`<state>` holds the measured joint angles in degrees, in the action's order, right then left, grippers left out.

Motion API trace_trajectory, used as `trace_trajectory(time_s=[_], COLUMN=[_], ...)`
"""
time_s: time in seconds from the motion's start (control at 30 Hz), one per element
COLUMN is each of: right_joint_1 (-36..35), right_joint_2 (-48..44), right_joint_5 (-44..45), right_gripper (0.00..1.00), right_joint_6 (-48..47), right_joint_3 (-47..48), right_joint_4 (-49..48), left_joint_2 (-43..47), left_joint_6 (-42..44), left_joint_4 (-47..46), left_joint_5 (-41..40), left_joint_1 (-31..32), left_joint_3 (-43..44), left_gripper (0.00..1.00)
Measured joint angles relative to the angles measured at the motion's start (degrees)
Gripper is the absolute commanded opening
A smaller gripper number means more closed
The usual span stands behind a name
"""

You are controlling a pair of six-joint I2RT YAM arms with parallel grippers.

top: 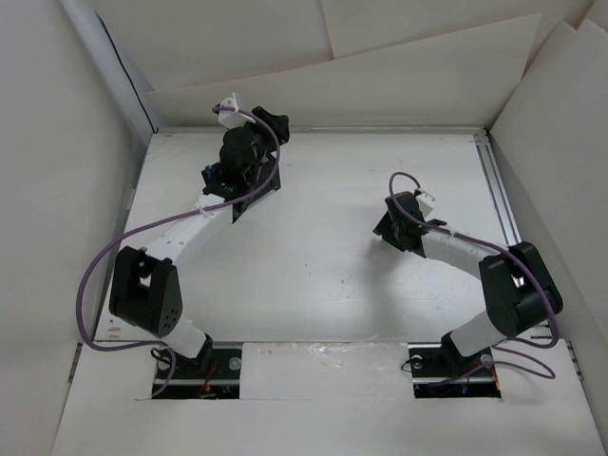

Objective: Sort the stationery into containers
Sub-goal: Pick up the pen from the center of the board.

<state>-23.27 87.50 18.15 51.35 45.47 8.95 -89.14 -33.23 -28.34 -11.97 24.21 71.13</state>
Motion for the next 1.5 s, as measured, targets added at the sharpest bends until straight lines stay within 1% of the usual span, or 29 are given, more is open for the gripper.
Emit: trace_trajectory(time_s=[0.1, 0.17, 0.2, 0.27, 0.5, 0.57, 0.63, 0.7, 0.73, 0.77, 0.8, 0.83, 0.9, 0.97, 1.03, 1.2, 1.37, 1.5], right_joint_1=[-0.1, -0.4, -0.5, -0.7, -1.0, -1.4, -1.9, -2.4, -2.7, -3.0, -3.2, -3.5, -3.8, -4.2, -4.3, -5.3, -9.6, -13.3], right_joint_2=[0.0, 0.2, 0.5, 1.0, 3.7, 4.7, 5.6, 6.5, 6.9, 7.4, 7.8, 8.2, 8.6, 8.9, 9.2, 9.1, 8.2, 4.8], right_joint_5=[0.0, 0.8, 1.4, 2.4, 4.2, 4.6, 5.1, 5.6, 5.9, 6.2, 6.5, 7.0, 7.5, 7.9, 8.1, 7.5, 5.9, 4.6], right_gripper=[0.56, 0.52, 0.48, 0.48, 0.49, 0.47, 0.44, 0.39, 0.39, 0.3, 0.26, 0.24, 0.16, 0.15, 0.11, 0.08, 0.04, 0.03], right_joint_6=[0.3, 0.5, 0.7, 1.1, 1.6, 1.7, 1.9, 1.9, 2.0, 1.9, 1.7, 1.6, 1.5, 1.4, 1.3, -0.3, -2.3, -4.8], right_joint_3=[0.3, 0.9, 1.5, 2.4, 4.9, 5.7, 6.5, 7.6, 8.2, 8.9, 9.5, 10.1, 11.1, 11.8, 11.9, 11.8, 10.5, 7.6], right_joint_4=[1.3, 2.8, 3.9, 5.3, 8.5, 9.2, 10.0, 11.0, 11.6, 12.0, 12.4, 12.7, 13.2, 13.4, 13.4, 12.5, 10.6, 9.0], left_joint_2=[2.0, 3.0, 3.4, 3.7, 3.9, 4.5, 5.1, 5.4, 5.5, 5.5, 5.5, 5.6, 5.6, 5.6, 5.6, 5.6, 5.6, 5.6], left_joint_6=[-2.2, -3.8, -4.4, -5.3, -5.9, -5.8, -5.7, -5.3, -5.2, -5.1, -5.0, -4.9, -4.7, -4.5, -4.2, -3.1, -2.0, -1.3], left_joint_4=[-2.1, -3.7, -4.6, -5.4, -6.9, -7.2, -7.5, -7.5, -7.7, -7.8, -7.9, -7.9, -8.1, -8.3, -8.3, -8.2, -6.8, -4.4], left_joint_5=[2.2, 3.4, 3.8, 4.5, 7.8, 8.8, 9.4, 9.9, 10.1, 10.2, 10.3, 10.5, 10.6, 10.7, 10.9, 11.3, 12.2, 14.0], left_joint_1=[0.4, 0.5, 0.6, 0.9, 5.1, 5.7, 5.7, 5.7, 5.6, 5.6, 5.6, 5.6, 5.6, 5.6, 5.6, 5.6, 5.6, 5.6], left_joint_3=[-4.5, -7.9, -9.6, -11.9, -13.7, -14.5, -15.1, -15.3, -15.3, -15.3, -15.4, -15.5, -15.6, -16.0, -16.3, -16.4, -16.4, -16.4], left_gripper=[0.44, 0.44, 0.44, 0.44, 0.44, 0.44, 0.44, 0.44, 0.44, 0.44, 0.44, 0.44, 0.44, 0.44, 0.44, 0.44, 0.44, 0.43])
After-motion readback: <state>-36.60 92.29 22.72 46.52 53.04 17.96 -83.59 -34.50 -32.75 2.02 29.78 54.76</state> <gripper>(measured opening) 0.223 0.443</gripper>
